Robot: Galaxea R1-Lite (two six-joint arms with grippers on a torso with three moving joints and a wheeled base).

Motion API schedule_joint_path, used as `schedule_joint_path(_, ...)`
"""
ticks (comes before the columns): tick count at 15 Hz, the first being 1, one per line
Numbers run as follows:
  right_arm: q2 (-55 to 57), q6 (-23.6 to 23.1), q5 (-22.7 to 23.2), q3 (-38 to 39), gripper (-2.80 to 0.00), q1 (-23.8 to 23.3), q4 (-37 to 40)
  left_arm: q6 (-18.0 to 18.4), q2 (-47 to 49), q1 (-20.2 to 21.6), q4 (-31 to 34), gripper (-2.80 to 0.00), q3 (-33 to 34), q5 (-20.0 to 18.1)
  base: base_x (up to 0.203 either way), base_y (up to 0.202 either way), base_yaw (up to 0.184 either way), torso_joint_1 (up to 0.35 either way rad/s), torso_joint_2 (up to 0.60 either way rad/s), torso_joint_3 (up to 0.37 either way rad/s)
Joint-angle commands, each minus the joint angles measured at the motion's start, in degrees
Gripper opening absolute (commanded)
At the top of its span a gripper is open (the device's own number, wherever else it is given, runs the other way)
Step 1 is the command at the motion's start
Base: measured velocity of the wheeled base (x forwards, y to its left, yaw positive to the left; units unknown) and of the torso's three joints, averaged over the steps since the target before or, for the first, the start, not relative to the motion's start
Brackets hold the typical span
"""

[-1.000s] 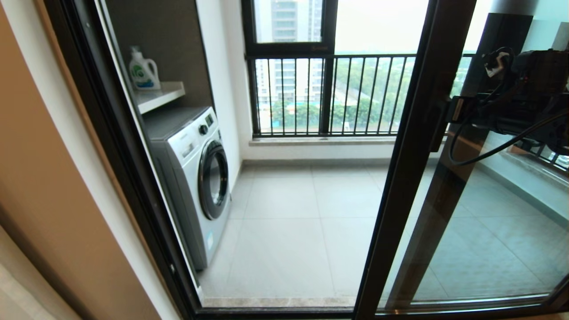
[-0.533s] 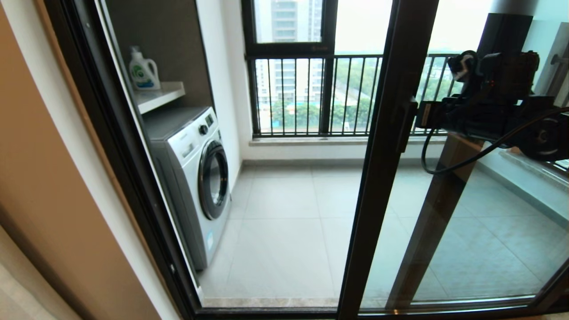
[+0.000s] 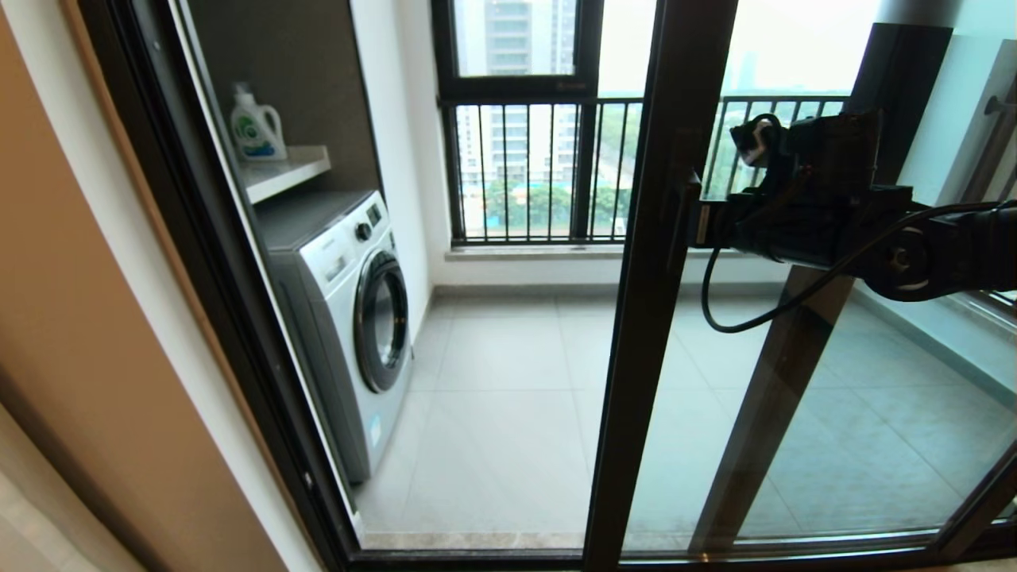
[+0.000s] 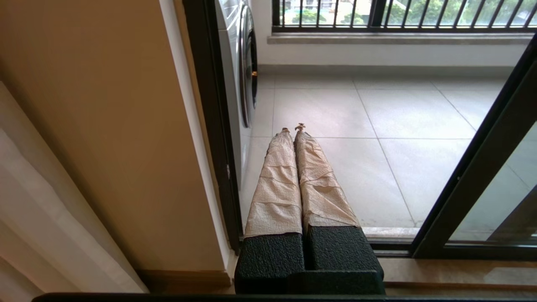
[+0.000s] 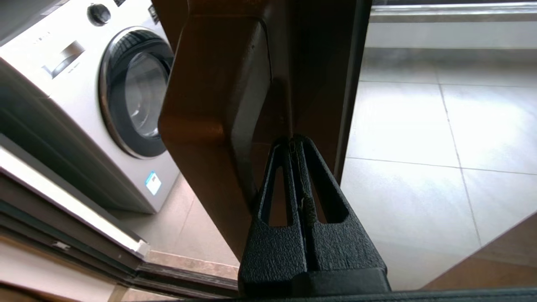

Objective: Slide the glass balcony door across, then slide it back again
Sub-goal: Close the slid door

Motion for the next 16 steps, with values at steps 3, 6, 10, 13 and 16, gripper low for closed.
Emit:
schedule_joint_path(3, 2.96, 0.33, -1.1, -4.5, -2.8, 2.86, -0.13, -0.01, 0.09, 0.0, -0.02, -2.8, 0.0, 0.01, 0.0, 0.0, 0.0, 0.0, 0.0, 0.0)
schedule_joint_path(6, 3.8, 0.33, -2.15, -5.56, -2.8, 5.16, -0.11, -0.01, 0.09, 0.0, -0.02, -2.8, 0.0, 0.01, 0.0, 0.0, 0.0, 0.0, 0.0, 0.0)
schedule_joint_path(10, 5.39, 0.33, -2.5, -6.87, -2.8, 7.59, -0.09, -0.01, 0.09, 0.0, -0.02, -2.8, 0.0, 0.01, 0.0, 0.0, 0.0, 0.0, 0.0, 0.0)
schedule_joint_path(13, 6.5, 0.33, -2.51, -8.16, -2.8, 8.73, -0.04, -0.01, 0.09, 0.0, -0.02, -2.8, 0.0, 0.01, 0.0, 0.0, 0.0, 0.0, 0.0, 0.0)
schedule_joint_path(16, 7.6, 0.29, -2.51, -9.79, -2.8, 11.13, -0.04, -0.01, 0.09, 0.0, -0.02, -2.8, 0.0, 0.01, 0.0, 0.0, 0.0, 0.0, 0.0, 0.0)
